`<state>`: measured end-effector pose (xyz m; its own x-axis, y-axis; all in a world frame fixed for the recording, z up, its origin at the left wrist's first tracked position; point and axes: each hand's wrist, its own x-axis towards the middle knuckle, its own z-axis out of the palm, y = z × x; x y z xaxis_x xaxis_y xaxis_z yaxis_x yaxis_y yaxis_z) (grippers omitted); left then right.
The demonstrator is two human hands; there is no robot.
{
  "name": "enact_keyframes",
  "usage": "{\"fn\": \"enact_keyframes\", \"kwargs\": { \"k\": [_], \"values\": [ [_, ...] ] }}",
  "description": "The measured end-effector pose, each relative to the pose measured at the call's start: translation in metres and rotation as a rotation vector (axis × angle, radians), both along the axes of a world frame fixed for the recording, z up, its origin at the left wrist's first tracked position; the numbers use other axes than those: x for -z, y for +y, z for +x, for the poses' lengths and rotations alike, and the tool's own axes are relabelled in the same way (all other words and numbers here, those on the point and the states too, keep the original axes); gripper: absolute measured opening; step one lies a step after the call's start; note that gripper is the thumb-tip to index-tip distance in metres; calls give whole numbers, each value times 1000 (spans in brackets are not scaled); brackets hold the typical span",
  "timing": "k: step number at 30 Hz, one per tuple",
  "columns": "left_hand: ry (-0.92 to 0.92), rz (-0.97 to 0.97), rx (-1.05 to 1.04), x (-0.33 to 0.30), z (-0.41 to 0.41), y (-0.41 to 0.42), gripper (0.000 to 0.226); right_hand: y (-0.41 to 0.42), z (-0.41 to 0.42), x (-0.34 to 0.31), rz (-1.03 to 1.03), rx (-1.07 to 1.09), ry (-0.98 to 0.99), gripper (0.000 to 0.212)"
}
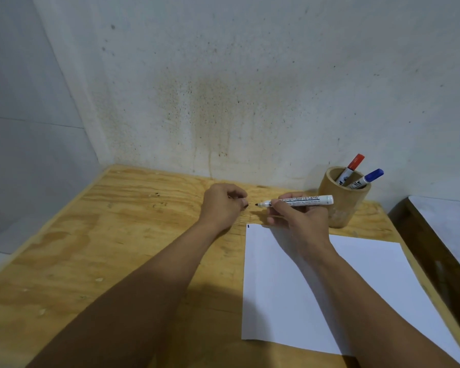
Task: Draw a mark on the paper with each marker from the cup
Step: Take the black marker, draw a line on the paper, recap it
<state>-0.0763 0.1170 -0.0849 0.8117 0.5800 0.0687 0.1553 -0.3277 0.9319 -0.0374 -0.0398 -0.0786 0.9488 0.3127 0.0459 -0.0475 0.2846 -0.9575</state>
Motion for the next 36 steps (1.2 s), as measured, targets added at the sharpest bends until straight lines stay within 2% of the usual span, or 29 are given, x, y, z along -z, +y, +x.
{"fn": "enact_keyframes", "kwargs": {
  "k": [3,5,7,15,22,28,32,36],
  "values": [
    [-75,-476,11,-9,-4,-1,10,-2,4,-5,7,16,-12,22],
    [-74,-608,29,-13,-6,-3,10,-2,6,-7,17,25,-12,19],
    [-60,-655,42,-15,-7,-4,10,-1,6,-9,11,25,-16,15],
    [-57,-688,151,-12,-9,-8,10,-4,5,-9,-33,11,-55,21],
    [-59,-707,174,-16,-13,-12,6,-15,11,-13,-172,-30,-151,19],
    [-90,-636,110,-26,-9,-26,6,-18,12,-20,-169,-29,-170,7],
    [-106,-640,126,-28,-7,-33,6,-23,13,-21,-308,-35,-214,10],
    [-85,-528,181,-32,-3,-47,21,-37,18,-37,-374,6,-227,13]
  ]
}}
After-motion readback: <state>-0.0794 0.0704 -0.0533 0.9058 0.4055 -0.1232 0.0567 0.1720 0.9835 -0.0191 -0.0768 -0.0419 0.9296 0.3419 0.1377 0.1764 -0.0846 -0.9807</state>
